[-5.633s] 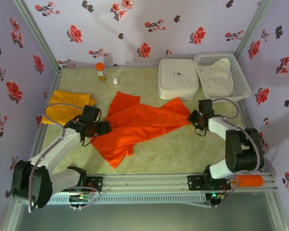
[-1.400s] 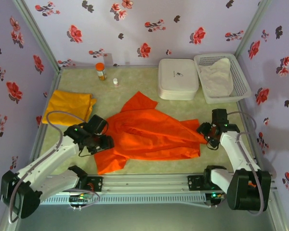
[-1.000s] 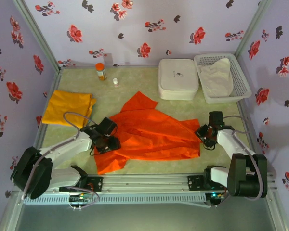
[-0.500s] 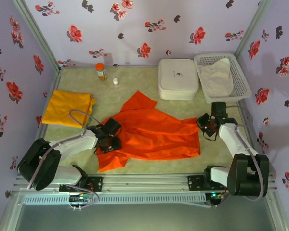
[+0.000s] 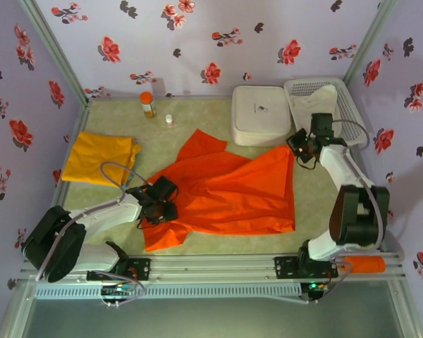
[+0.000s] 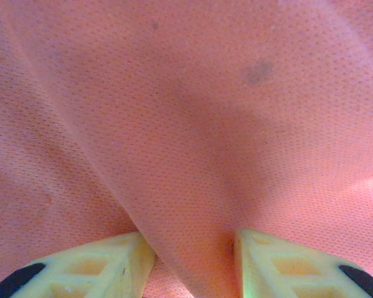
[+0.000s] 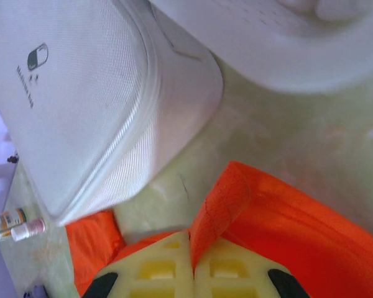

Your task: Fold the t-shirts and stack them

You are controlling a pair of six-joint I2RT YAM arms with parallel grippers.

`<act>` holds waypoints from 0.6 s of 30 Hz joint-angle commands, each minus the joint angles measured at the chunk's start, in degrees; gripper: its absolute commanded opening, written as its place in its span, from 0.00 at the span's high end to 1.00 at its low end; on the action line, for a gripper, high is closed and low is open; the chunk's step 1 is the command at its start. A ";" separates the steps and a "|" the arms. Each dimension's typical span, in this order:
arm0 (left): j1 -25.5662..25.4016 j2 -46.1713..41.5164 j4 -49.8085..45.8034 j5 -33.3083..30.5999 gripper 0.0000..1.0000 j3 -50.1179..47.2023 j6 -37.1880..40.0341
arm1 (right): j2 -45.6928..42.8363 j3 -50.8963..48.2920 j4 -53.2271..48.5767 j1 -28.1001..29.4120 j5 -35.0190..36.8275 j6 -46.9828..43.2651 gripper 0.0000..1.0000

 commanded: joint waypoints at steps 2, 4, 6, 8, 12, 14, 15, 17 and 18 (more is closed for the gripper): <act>-0.37 0.99 -5.17 -0.49 0.58 -4.93 -2.57 | 8.74 7.92 -0.51 1.46 -1.79 -0.77 1.00; -0.41 -0.41 -6.39 -0.52 0.55 -5.11 -3.27 | 10.23 8.20 -0.17 2.25 -1.27 -1.22 0.82; -0.37 -2.12 -7.88 -0.52 0.49 -4.92 -4.01 | 10.65 7.86 0.19 2.57 -0.72 -1.72 0.53; -0.37 -4.10 -10.40 -0.44 0.41 -3.70 -4.22 | 10.83 8.47 -1.05 2.59 -2.10 -3.56 0.38; 0.60 -8.02 -15.09 -0.62 0.29 2.31 -1.48 | 8.08 9.29 -4.44 3.27 -2.01 -7.50 0.24; 2.16 -8.42 -15.86 -0.78 0.26 6.22 1.48 | 5.56 8.67 -5.84 4.13 0.14 -9.46 0.14; 3.25 -8.02 -16.17 -0.77 0.25 8.59 3.19 | 4.16 8.01 -6.17 4.69 1.09 -10.77 0.06; 5.32 -6.23 -16.44 -0.71 0.25 12.71 6.53 | 2.07 7.13 -7.75 5.46 2.69 -12.56 0.01; 6.46 -4.85 -16.50 -0.71 0.25 14.91 8.44 | 1.16 6.77 -8.80 5.81 2.95 -13.41 0.01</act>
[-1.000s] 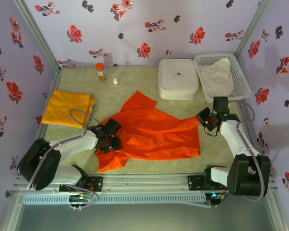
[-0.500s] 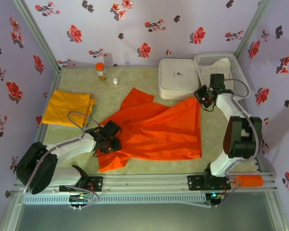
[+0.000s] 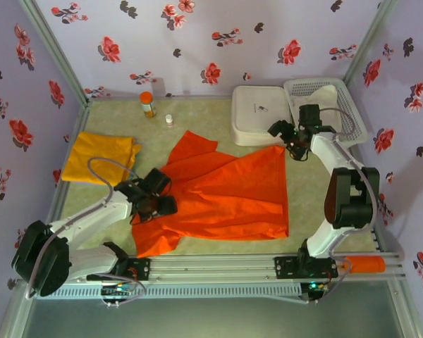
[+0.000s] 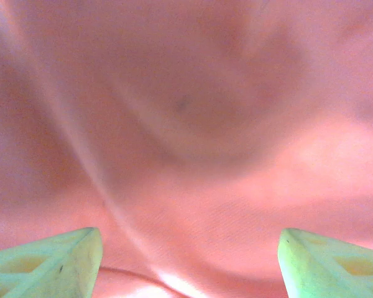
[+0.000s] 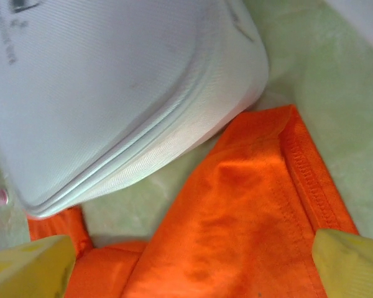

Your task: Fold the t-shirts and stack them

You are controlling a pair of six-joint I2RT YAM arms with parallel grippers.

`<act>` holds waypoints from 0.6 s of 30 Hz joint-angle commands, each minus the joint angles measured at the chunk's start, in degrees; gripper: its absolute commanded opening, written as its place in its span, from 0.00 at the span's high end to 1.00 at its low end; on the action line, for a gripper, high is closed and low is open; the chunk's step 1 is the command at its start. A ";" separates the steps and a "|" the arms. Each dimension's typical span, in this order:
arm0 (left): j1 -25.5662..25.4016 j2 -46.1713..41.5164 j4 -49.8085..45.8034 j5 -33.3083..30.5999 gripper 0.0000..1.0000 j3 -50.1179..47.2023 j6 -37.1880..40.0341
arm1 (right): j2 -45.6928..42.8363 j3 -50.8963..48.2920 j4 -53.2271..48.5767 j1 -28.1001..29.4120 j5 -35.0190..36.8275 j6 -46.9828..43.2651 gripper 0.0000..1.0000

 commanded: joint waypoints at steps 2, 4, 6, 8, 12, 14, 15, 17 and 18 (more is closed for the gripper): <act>3.97 4.57 -2.67 -0.75 0.25 10.24 9.87 | -6.22 -2.32 -5.09 1.98 2.94 -5.19 0.01; 5.53 7.49 -2.76 -0.73 0.25 14.18 12.71 | -8.46 -4.79 -5.18 2.96 3.18 -5.54 0.01; 7.29 10.51 -1.70 -0.68 0.26 17.61 15.67 | -10.60 -7.94 -4.58 4.12 2.80 -5.50 0.01; 8.84 13.39 -0.82 -0.69 0.26 20.71 18.41 | -12.35 -10.98 -4.15 5.27 2.46 -4.85 0.01; 10.53 19.80 1.29 -0.67 0.28 27.34 25.04 | -16.50 -17.38 -3.16 8.56 3.65 -3.86 0.01; 10.92 23.45 2.14 -0.75 0.29 30.71 27.61 | -18.61 -20.44 -2.35 10.69 4.19 -3.87 0.01; 11.22 25.35 2.43 -0.72 0.29 32.51 28.18 | -19.26 -21.67 -2.33 11.67 4.12 -4.06 0.01; 11.47 28.47 5.43 -0.71 0.30 34.11 29.14 | -20.35 -23.84 -2.02 13.74 4.84 -3.25 0.01; 11.56 30.30 6.91 -0.65 0.30 34.95 29.22 | -21.10 -25.02 -1.59 15.32 5.40 -2.96 0.01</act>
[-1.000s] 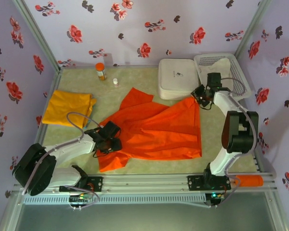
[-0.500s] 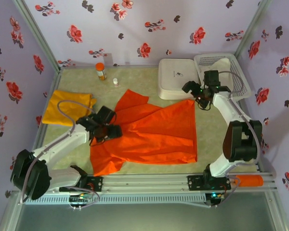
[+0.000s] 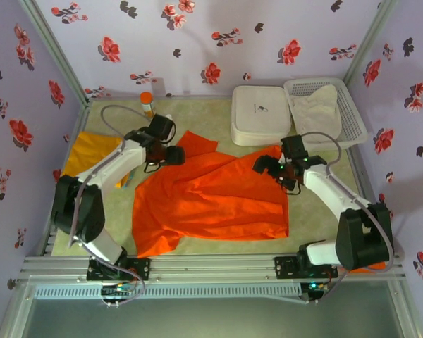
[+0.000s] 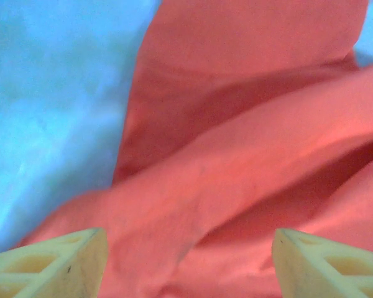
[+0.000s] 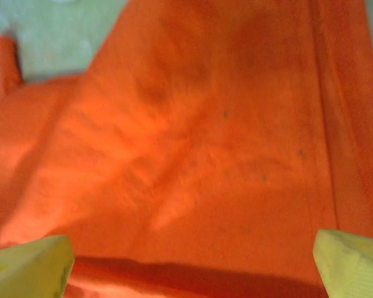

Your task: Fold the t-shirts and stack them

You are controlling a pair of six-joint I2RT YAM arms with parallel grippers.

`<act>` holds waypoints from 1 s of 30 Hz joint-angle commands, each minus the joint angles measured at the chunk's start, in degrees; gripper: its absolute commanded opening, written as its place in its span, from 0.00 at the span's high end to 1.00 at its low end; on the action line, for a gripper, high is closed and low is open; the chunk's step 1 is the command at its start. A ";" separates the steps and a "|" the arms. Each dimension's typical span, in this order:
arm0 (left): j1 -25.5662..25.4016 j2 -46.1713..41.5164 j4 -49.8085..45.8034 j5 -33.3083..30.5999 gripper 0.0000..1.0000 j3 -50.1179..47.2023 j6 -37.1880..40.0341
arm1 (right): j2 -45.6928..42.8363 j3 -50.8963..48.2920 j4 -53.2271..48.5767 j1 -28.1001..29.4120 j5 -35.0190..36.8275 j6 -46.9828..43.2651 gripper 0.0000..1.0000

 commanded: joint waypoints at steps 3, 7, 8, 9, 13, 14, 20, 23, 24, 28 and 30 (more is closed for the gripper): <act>0.60 8.85 4.27 -0.45 0.31 6.78 5.55 | -4.10 -3.77 -1.04 6.89 5.86 1.34 0.01; 0.57 14.89 4.69 -3.41 0.32 12.12 8.13 | -6.98 -6.47 -1.68 11.02 7.89 3.57 0.01; 0.62 16.49 4.45 -3.82 0.32 13.73 9.24 | -7.71 -7.59 -1.51 11.56 8.02 4.36 0.00; 0.66 17.90 4.40 -4.03 0.33 14.94 10.22 | -8.27 -8.34 -1.29 11.90 8.11 4.82 0.01; 0.62 24.39 1.79 -5.88 0.36 21.41 13.04 | -10.21 -11.24 -1.97 12.22 8.59 5.74 0.00; 0.70 25.94 1.47 -6.04 0.37 22.78 13.25 | -10.61 -11.67 -2.40 12.22 8.96 5.89 0.01; 1.13 33.26 0.18 -6.06 0.40 29.07 13.50 | -12.14 -14.82 -3.35 12.22 9.13 7.94 0.01; 1.10 35.95 -0.54 -5.97 0.41 31.03 13.48 | -12.76 -16.46 -3.28 12.22 8.33 9.10 0.07; 1.14 36.58 -0.66 -5.98 0.41 31.39 13.36 | -13.16 -17.38 -2.71 12.22 8.09 9.65 0.11; 1.40 39.58 -2.04 -5.97 0.48 33.28 12.41 | -13.91 -20.24 -1.70 12.22 8.23 11.61 0.26; 1.54 40.69 -2.77 -6.06 0.53 34.03 12.09 | -13.86 -21.08 -1.94 12.22 9.11 12.34 0.38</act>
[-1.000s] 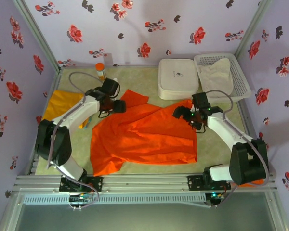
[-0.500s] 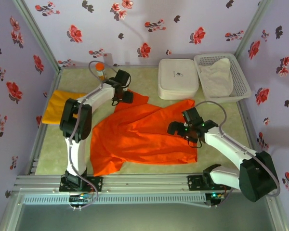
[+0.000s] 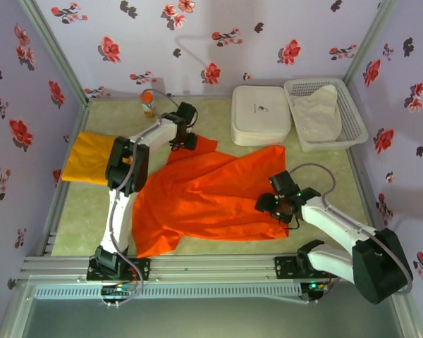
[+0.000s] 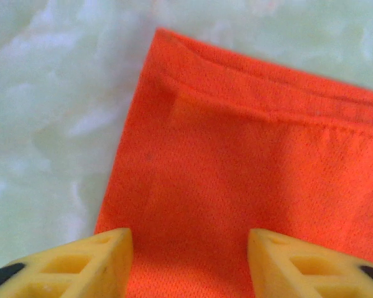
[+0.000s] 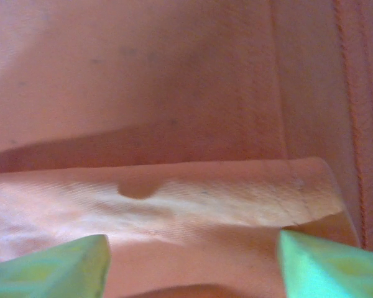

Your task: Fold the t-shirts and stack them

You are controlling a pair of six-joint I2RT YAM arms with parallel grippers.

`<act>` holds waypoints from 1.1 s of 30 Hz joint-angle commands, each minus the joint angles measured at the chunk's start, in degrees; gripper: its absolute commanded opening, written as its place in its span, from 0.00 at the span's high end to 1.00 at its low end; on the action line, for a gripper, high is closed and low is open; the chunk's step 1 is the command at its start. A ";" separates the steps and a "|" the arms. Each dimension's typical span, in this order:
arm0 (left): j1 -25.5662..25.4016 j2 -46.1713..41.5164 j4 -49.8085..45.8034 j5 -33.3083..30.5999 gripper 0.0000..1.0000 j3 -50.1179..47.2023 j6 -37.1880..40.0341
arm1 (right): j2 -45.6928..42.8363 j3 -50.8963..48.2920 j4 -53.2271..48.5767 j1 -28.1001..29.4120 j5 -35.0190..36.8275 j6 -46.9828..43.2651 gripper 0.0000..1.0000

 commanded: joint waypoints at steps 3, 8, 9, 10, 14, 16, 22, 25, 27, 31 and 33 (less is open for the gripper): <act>1.53 4.13 -4.39 -1.18 0.66 2.36 -1.40 | -0.68 -2.27 -1.50 0.33 3.56 3.82 0.65; 3.56 4.77 -4.12 -1.41 0.86 2.93 -2.45 | -0.80 -2.74 -3.24 -0.17 7.14 4.83 0.84; 3.92 5.02 -4.24 -1.46 0.88 3.36 -2.39 | -0.82 -2.54 -3.47 -0.47 7.52 4.67 0.86; 4.24 5.21 -4.55 -1.50 0.90 3.98 -2.28 | -0.80 -2.49 -3.62 -0.75 7.68 4.37 0.87; 5.09 6.16 -6.42 -2.19 0.98 7.40 -1.03 | -1.40 -2.11 -4.19 -2.52 7.95 3.70 0.93; 5.23 6.49 -6.60 -3.02 1.00 8.59 -0.18 | -2.02 -2.04 -4.41 -3.70 8.04 3.30 0.95; 7.06 9.71 -9.01 -4.08 1.00 14.47 0.67 | -3.15 -1.34 -6.59 -8.84 8.07 0.17 1.00; 8.12 10.78 -9.45 -4.22 1.00 16.60 0.20 | -3.87 -1.05 -7.18 -11.31 8.31 -1.41 1.00; 8.64 11.39 -10.08 -4.38 1.00 18.19 -0.41 | -3.89 -0.76 -7.44 -12.31 8.26 -2.14 1.00; 9.12 11.72 -10.64 -4.98 1.00 19.92 -1.31 | -4.01 1.13 -8.62 -12.66 6.67 -3.49 0.95; 9.19 11.55 -10.64 -5.43 1.00 20.36 -1.31 | -4.76 2.02 -8.50 -12.60 4.14 -4.66 0.78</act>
